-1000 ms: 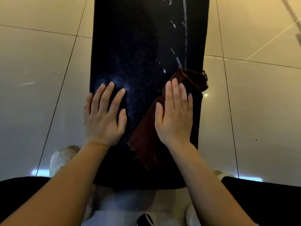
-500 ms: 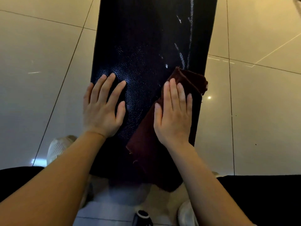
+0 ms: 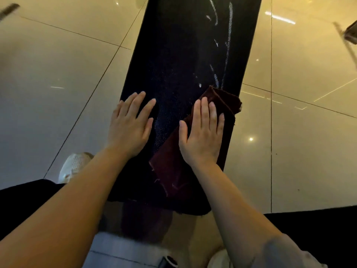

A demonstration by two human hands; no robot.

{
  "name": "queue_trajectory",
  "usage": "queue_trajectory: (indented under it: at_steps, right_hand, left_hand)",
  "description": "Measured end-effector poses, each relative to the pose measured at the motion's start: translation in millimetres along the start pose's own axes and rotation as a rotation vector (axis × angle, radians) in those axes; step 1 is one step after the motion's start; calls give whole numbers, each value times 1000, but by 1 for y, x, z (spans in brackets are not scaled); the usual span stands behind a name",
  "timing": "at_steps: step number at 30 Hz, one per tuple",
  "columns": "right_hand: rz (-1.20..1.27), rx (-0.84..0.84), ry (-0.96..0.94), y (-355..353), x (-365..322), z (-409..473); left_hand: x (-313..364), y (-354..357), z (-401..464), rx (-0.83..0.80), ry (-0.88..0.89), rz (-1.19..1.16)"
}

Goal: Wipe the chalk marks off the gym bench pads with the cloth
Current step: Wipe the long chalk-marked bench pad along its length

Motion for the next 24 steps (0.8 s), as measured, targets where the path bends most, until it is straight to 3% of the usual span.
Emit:
queue_trajectory:
  at_steps: [4,11,17,22,24]
  right_hand:
    - [39,-49,-74,-3,3,-18]
    - [81,-203,-312,-25,3,-135]
    - [17,-326,-546,-34,17,-174]
    - [78,-384,-692,-54,16,-174]
    - [106,-369,-724,-59,20,-170]
  left_hand:
    - [5,-34,-49,20,-149,-39]
    - [47,-49,-157,35,-492,-147]
    - [103,-55,-207,-144,-602,-227]
    - [127,-86,-217,19,-757,-318]
    - [138,-90,-221,16,-750,-304]
Point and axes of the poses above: each hand's wrist, its own z-axis towards the middle knuckle, its own y-axis out of the palm, x = y × z, the point moved 8 cm from there along z, towards the middle knuckle, and after that the axes turned 11 degrees about x, right-handed, at the moved point
